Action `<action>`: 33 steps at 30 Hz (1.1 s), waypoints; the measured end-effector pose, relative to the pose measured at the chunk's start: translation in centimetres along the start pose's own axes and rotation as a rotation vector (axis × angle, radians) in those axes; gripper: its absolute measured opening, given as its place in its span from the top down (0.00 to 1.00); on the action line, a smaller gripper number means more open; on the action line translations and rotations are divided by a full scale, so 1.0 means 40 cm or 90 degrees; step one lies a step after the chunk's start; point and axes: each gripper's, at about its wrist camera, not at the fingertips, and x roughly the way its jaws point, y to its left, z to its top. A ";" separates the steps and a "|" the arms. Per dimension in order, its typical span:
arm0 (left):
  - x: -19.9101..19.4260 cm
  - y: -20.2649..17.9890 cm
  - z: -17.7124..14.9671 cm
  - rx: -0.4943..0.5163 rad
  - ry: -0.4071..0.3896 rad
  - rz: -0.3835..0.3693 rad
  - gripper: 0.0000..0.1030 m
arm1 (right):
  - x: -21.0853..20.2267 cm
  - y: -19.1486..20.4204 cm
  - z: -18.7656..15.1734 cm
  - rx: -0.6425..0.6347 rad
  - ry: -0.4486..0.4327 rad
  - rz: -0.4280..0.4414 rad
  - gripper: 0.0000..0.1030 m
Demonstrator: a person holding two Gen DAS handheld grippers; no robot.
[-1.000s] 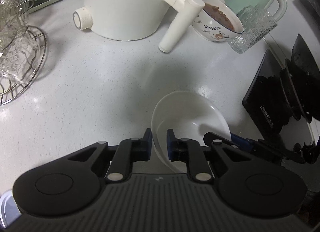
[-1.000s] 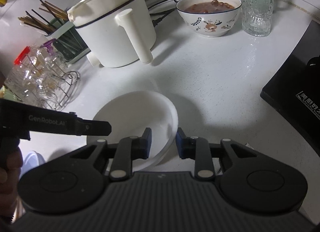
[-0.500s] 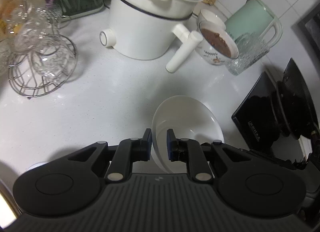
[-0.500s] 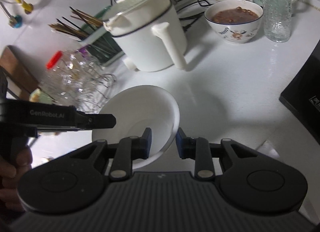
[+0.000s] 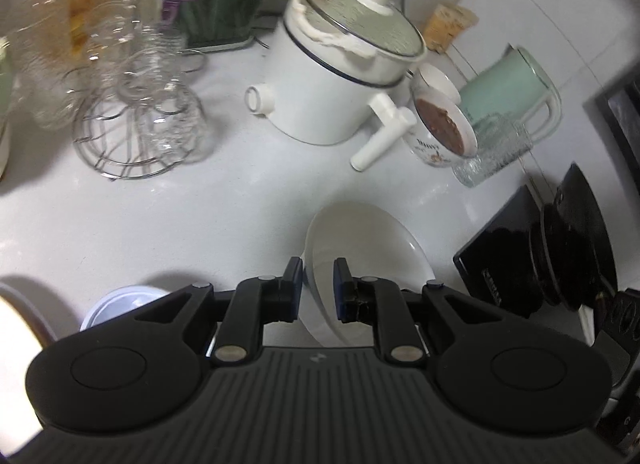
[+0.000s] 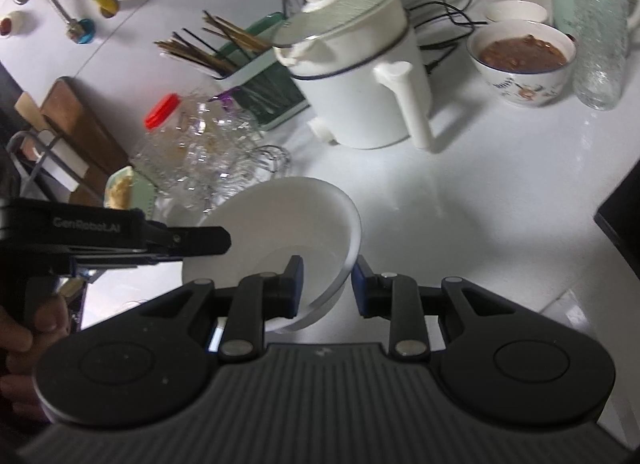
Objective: Organize plates and bowls
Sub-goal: 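Carry the white bowl toward the leaf-print plate stack and blue bowls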
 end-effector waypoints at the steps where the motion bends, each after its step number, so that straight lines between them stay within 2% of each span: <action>1: -0.010 0.006 -0.002 -0.006 -0.005 0.003 0.83 | -0.001 0.007 0.003 -0.001 0.001 0.007 0.72; 10: -0.094 0.086 -0.036 -0.076 -0.041 0.012 0.83 | 0.018 0.083 0.013 -0.015 0.024 0.038 0.72; 20: -0.203 0.207 -0.072 -0.148 -0.108 0.023 0.83 | 0.056 0.214 0.003 -0.078 0.048 0.068 0.72; 27: -0.210 0.263 -0.107 -0.157 -0.112 0.048 0.83 | 0.096 0.265 -0.032 -0.105 0.096 0.049 0.71; 33: -0.181 0.297 -0.142 -0.168 -0.089 0.062 0.82 | 0.138 0.287 -0.067 -0.140 0.147 0.019 0.71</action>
